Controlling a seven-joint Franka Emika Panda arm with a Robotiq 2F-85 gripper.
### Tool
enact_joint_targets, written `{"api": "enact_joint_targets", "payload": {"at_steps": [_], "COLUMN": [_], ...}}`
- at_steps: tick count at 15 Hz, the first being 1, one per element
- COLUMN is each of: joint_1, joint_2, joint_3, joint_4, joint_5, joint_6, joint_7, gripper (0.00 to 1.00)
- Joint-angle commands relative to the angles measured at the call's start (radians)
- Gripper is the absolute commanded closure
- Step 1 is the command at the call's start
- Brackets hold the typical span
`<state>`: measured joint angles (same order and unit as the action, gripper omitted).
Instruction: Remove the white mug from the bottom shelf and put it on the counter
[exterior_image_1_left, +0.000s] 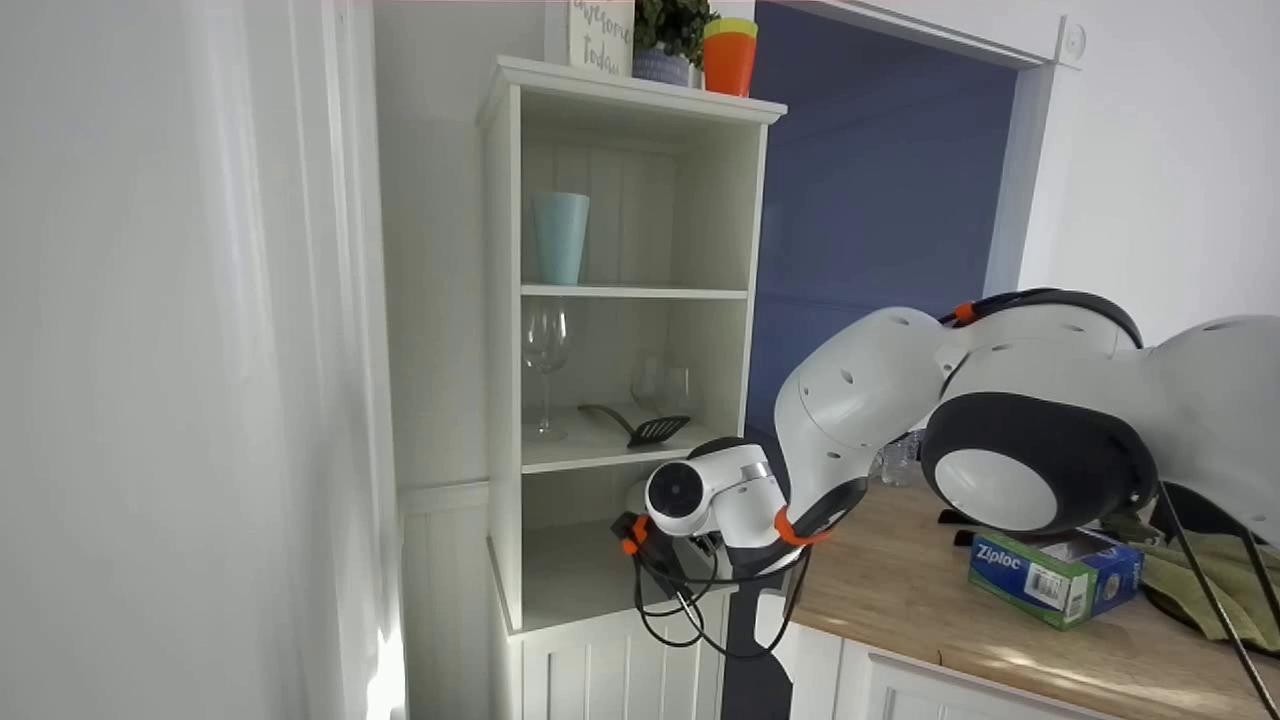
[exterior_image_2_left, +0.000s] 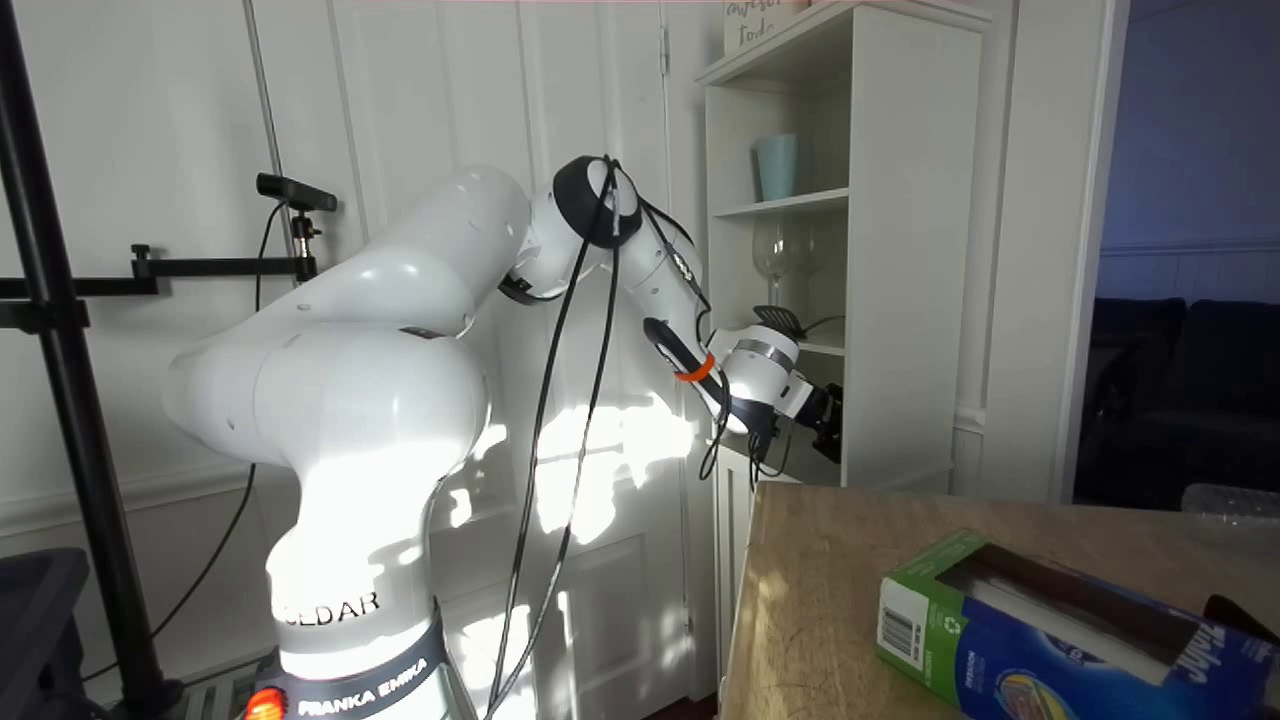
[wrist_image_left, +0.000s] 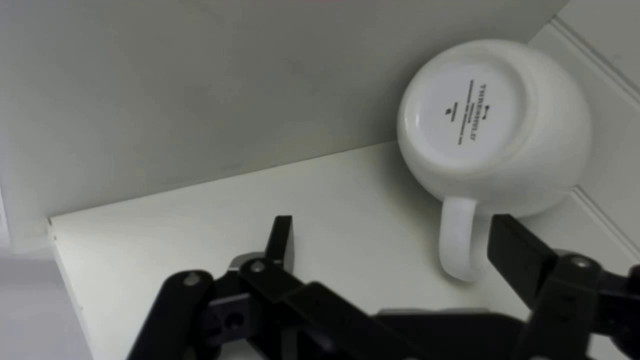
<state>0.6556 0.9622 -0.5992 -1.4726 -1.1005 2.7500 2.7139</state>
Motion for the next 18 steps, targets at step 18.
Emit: {"api": "enact_joint_targets", "payload": {"at_steps": [18], "joint_1": [-0.006], "joint_2": [0.020], "joint_3": [-0.032], "joint_4": [0.025], "joint_5": [0.022], "joint_6": [0.031], "joint_7": [0.025], "gripper": [0.00]}}
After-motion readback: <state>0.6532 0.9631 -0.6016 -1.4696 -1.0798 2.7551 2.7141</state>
